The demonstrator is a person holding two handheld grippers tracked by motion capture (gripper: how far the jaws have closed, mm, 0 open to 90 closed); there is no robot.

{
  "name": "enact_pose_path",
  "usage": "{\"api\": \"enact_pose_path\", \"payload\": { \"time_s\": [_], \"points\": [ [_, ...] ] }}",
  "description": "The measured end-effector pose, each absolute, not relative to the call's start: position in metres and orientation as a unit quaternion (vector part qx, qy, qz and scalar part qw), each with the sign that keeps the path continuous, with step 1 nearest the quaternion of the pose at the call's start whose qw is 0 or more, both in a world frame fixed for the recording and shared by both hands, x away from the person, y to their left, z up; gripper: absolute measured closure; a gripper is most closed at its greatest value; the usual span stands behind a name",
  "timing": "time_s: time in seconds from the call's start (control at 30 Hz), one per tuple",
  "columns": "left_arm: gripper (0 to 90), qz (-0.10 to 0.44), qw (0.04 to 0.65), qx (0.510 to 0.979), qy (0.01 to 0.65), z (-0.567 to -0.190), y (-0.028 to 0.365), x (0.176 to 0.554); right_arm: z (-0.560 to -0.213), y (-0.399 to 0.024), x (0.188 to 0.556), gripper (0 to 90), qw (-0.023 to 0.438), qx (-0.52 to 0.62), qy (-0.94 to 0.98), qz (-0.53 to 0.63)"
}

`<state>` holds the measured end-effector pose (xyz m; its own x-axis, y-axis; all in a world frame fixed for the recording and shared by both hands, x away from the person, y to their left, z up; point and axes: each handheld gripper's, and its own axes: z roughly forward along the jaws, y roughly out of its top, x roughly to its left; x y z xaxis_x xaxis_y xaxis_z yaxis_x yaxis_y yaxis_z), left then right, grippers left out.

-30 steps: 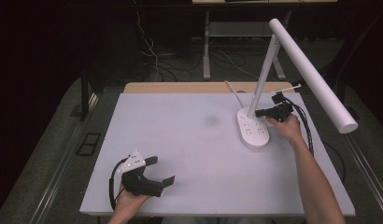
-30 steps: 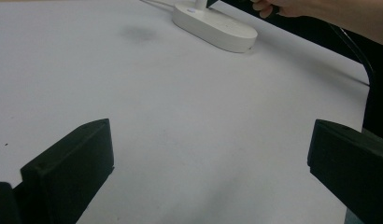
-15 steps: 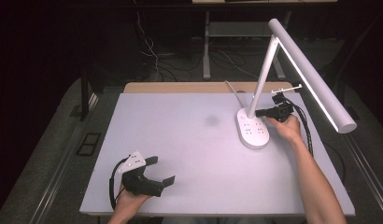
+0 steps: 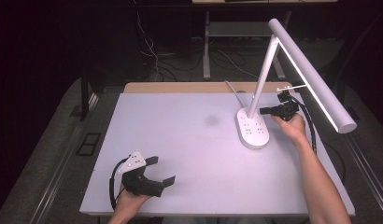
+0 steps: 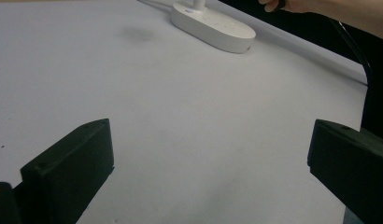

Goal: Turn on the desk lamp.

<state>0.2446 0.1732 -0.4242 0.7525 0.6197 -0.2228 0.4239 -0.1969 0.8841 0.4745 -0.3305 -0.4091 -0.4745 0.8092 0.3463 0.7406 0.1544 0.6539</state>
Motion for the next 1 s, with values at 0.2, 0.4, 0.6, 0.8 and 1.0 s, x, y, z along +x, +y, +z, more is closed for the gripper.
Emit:
{"api": "enact_pose_path", "payload": {
  "time_s": [0.2,0.4,0.6,0.8,1.0],
  "points": [
    [0.0,0.091,0.537,0.768,0.338,-0.424,0.173,0.244,-0.401,-0.334,0.467,89.7,0.047,0.512,0.754,0.409],
    [0.0,0.09,0.538,0.767,0.338,-0.423,0.172,0.243,-0.393,-0.337,0.453,89.7,0.054,0.51,0.752,0.413],
    [0.0,0.086,0.539,0.767,0.336,-0.424,0.172,0.244,-0.389,-0.338,0.438,82.8,0.055,0.51,0.749,0.42],
    [0.0,0.088,0.541,0.766,0.336,-0.424,0.173,0.244,-0.38,-0.335,0.419,74.5,0.067,0.507,0.747,0.425],
    [0.0,0.087,0.538,0.767,0.338,-0.424,0.174,0.244,-0.375,-0.331,0.399,59.3,0.068,0.506,0.743,0.432]
  ]
}}
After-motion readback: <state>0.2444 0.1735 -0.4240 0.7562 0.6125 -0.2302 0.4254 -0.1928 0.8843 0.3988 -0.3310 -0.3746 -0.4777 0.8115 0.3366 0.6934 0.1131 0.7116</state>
